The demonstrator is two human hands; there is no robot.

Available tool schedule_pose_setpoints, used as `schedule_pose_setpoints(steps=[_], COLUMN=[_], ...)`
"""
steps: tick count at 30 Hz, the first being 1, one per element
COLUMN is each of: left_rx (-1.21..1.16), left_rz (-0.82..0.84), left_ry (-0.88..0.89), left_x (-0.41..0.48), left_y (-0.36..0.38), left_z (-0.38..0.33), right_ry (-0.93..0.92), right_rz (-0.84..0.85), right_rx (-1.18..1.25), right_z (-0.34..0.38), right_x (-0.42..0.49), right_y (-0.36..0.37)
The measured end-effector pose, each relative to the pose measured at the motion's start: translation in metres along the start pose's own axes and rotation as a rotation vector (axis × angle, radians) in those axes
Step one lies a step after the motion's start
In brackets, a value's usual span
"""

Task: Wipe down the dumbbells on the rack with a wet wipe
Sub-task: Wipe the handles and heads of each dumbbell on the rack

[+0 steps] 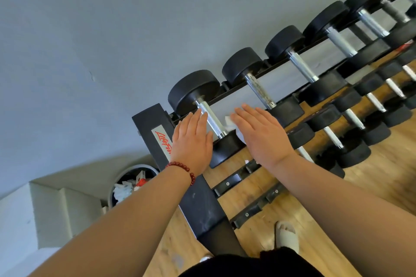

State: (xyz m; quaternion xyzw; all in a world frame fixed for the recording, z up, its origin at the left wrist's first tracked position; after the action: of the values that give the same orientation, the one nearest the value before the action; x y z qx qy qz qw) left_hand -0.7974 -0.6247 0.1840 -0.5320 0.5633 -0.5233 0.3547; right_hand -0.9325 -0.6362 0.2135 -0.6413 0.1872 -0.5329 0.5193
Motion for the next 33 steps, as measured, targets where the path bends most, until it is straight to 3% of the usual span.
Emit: schedule_pose_setpoints(steps=[5,13,22,30,33], left_rx=[-0.01,-0.123,-0.263,-0.499,-0.514], left_rz=[-0.019,-0.166,-0.289,-0.361,-0.357], left_ry=[-0.125,-0.465,-0.785,-0.935,-0.914], left_x=[0.009,0.009,-0.008,-0.014,-0.013], left_y=[0.0,0.0,0.014,0.044,0.048], left_z=[0.01,0.014,-0.003,0.005,0.008], right_ry=[-0.112,-0.368,-0.717,-0.835,-0.875], right_rz=[0.054,0.18,0.25,0.3,0.37], right_rx=[0.079,0.306,0.432,0.499,0.514], right_z=[-0.004,0.002,0.03,0.031,0.028], right_x=[0.036,0.091,0.098,0.092,0.087], right_y=[0.021,0.057,0.096,0.121,0.123])
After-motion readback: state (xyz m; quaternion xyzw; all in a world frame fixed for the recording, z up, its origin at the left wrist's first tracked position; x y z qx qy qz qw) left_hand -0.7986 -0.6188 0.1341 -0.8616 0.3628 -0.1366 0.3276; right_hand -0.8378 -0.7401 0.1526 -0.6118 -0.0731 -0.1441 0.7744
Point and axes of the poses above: each hand's wrist, its own x-axis towards the middle knuckle, its own y-axis out of the palm, z = x × y, the point moved 10 cm from there along x, towards the middle knuckle, and after that the axes turned 12 degrees about y, right-handed, at the moved point
